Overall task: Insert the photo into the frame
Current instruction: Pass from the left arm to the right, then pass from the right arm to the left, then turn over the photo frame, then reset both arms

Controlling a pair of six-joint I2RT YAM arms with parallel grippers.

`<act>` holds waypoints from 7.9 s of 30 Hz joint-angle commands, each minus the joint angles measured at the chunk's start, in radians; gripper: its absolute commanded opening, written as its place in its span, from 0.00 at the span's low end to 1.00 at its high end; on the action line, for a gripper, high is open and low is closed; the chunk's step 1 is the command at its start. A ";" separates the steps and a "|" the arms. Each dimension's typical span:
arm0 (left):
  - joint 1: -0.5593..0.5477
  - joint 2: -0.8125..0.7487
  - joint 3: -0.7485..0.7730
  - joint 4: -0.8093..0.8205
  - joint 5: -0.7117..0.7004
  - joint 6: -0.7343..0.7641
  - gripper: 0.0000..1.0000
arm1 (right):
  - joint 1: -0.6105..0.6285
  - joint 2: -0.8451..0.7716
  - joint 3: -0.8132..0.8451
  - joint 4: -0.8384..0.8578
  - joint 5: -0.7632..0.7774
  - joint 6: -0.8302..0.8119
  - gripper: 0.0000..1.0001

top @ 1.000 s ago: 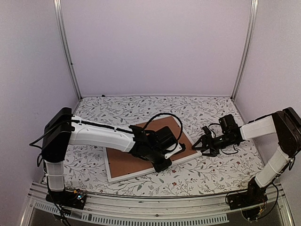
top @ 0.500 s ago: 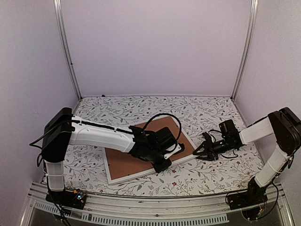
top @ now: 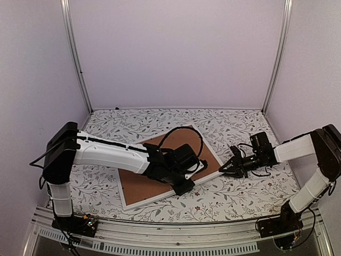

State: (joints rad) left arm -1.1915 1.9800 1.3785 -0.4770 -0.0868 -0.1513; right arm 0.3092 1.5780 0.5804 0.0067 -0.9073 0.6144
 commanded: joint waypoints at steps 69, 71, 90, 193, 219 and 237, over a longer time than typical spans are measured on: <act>-0.189 -0.032 0.465 -0.522 -0.927 0.059 0.00 | -0.199 -0.246 0.473 -0.705 0.194 -0.297 0.72; -0.178 -0.037 0.551 -0.553 -0.882 0.059 0.00 | -0.212 -0.244 0.479 -0.715 0.203 -0.309 0.72; 0.230 -0.221 0.893 -0.429 -0.010 -0.169 0.00 | -0.227 -0.191 0.486 -0.687 0.200 -0.318 0.72; 0.734 -1.027 -0.517 0.122 -0.353 -0.241 0.95 | -0.058 -0.355 0.441 -0.578 0.759 -0.421 0.96; 0.742 -1.304 -0.637 0.208 -0.311 -0.109 1.00 | -0.057 -0.655 0.267 -0.387 0.902 -0.446 0.99; 0.741 -1.301 -0.636 0.190 -0.324 -0.130 1.00 | -0.056 -0.662 0.260 -0.383 0.902 -0.448 0.99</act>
State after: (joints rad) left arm -0.4557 0.6804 0.7525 -0.2909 -0.4057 -0.2783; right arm 0.2497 0.9241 0.8532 -0.3954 -0.0265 0.1776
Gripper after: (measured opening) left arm 0.996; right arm 0.989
